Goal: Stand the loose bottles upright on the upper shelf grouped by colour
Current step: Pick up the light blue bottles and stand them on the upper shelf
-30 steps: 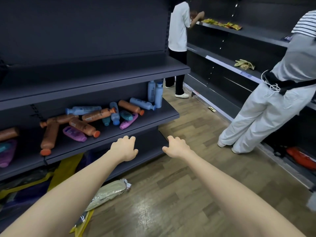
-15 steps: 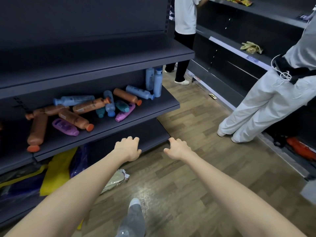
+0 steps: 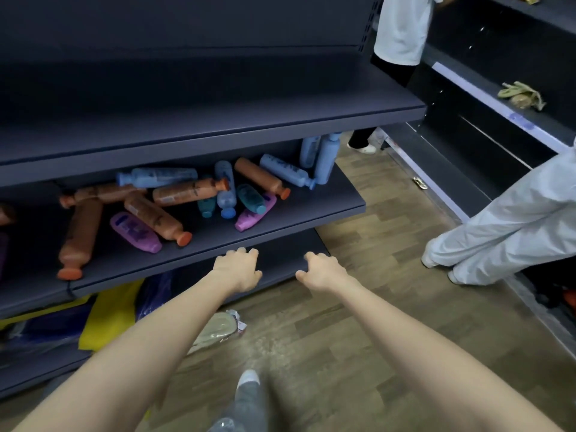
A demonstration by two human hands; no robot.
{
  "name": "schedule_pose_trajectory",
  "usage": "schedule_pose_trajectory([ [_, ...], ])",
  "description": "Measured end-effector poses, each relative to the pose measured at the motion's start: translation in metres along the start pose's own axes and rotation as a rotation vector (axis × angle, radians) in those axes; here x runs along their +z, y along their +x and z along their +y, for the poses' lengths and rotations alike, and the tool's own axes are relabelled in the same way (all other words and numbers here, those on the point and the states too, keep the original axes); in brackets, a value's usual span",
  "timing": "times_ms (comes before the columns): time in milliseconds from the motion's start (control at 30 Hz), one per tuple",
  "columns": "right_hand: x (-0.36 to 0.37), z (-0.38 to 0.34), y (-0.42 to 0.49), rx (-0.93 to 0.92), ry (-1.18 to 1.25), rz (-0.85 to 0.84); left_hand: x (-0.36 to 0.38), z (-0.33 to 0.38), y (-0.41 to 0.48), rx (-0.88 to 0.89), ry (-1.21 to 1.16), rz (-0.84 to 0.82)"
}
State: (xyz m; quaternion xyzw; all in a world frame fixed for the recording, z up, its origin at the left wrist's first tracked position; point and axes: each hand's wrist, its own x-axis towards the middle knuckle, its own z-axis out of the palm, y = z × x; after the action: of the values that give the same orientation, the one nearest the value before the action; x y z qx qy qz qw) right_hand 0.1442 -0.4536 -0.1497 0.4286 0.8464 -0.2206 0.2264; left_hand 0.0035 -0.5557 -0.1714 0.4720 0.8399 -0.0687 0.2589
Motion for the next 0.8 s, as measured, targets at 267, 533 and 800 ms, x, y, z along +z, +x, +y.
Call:
schedule_pose_trajectory([
  [267, -0.006, -0.031, 0.041, -0.045, -0.009, -0.035, -0.012, -0.033, 0.036, -0.039, -0.042, 0.002],
  [533, -0.012, -0.027, 0.065, -0.062, -0.028, -0.073, -0.008, -0.039, 0.054, -0.085, -0.075, -0.041],
  [800, -0.022, -0.021, 0.094, -0.15, -0.1, -0.142, 0.004, -0.038, 0.061, -0.203, -0.162, -0.062],
])
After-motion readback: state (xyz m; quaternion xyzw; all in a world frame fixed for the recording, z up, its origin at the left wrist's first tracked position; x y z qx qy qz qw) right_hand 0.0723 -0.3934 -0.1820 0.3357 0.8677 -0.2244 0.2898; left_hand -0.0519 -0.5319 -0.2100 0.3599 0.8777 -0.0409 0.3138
